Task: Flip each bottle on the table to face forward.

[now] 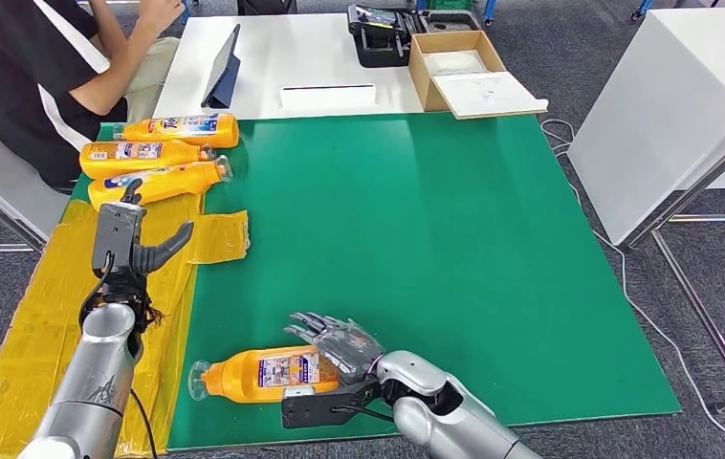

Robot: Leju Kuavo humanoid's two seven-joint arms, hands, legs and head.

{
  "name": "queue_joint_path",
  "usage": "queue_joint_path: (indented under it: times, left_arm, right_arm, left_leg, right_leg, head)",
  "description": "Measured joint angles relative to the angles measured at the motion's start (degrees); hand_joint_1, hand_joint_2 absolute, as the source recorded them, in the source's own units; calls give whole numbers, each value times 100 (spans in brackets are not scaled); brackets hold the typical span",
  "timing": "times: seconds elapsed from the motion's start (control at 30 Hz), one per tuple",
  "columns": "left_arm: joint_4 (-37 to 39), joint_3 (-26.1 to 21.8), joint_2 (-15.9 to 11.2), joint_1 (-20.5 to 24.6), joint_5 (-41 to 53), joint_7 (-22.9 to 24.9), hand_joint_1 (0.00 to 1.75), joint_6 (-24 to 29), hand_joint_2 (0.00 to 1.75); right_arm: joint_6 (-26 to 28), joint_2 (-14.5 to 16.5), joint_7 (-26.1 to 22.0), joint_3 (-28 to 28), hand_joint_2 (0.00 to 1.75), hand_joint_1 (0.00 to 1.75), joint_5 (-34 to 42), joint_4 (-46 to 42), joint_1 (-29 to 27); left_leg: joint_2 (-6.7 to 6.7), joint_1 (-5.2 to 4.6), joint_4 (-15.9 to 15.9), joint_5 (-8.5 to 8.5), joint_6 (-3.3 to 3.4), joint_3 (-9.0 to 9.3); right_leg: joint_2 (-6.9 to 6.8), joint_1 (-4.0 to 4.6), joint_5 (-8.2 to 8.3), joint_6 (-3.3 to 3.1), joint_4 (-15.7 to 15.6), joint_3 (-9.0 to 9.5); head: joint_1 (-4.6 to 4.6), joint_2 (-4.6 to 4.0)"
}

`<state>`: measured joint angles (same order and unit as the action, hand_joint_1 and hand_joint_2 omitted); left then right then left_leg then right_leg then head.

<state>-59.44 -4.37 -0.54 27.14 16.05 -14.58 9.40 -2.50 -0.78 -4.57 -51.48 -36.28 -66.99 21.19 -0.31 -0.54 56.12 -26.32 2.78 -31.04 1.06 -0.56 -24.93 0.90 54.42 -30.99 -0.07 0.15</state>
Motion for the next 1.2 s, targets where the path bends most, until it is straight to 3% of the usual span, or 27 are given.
queue_joint_path:
  times: [0.33, 0.53, 0.73, 0.87, 0.9, 1.2]
  left_arm:
    - [-21, 0, 40, -31, -37, 5, 0, -7, 175]
    - [-21, 0, 57, -39, -101, 7, 0, -4, 175]
    - [-54, 0, 62, -107, -126, 7, 0, 4, 175]
    - [-56, 1, 68, -114, -140, 7, 0, 3, 175]
    - [-56, 2, 72, -113, -140, 7, 0, 2, 175]
    - [-56, 4, 116, -109, -184, 9, 0, 9, 175]
  right_arm:
    - [26, 25, 287, -41, 175, 0, -282, 188, 33]
    - [276, 28, 946, -118, 175, 0, -1176, 387, 66]
    - [427, 26, 1106, -117, 175, 3, -1584, 504, 46]
    - [401, 35, 1127, -97, 175, 167, -1717, 580, 38]
    - [395, 40, 1128, -90, 175, 175, -1737, 604, 36]
    - [363, 114, 1126, -32, 175, 175, -1860, 763, 42]
  left_leg:
    - [0, 0, 0, 0, 0, 4]
    - [0, 0, 0, 0, 0, 7]
    - [3, -1, 0, 0, 0, 16]
    - [3, -2, 0, -1, -1, 31]
    - [4, -2, 0, -2, -1, 36]
    - [6, -1, -1, 3, -10, 59]
  right_leg:
    - [0, 0, 0, 0, -1, 1]
    - [0, 0, 0, 0, -1, 4]
    - [0, -1, 0, 0, -2, 8]
    - [1, -1, 0, -1, -5, 8]
    - [1, -1, 1, -1, -6, 9]
    - [1, 1, 12, -20, -6, 24]
  head:
    - [0, 0]
    - [-1, 0]
    - [-1, 0]
    - [-1, 0]
    - [-1, 0]
    - [-1, 0]
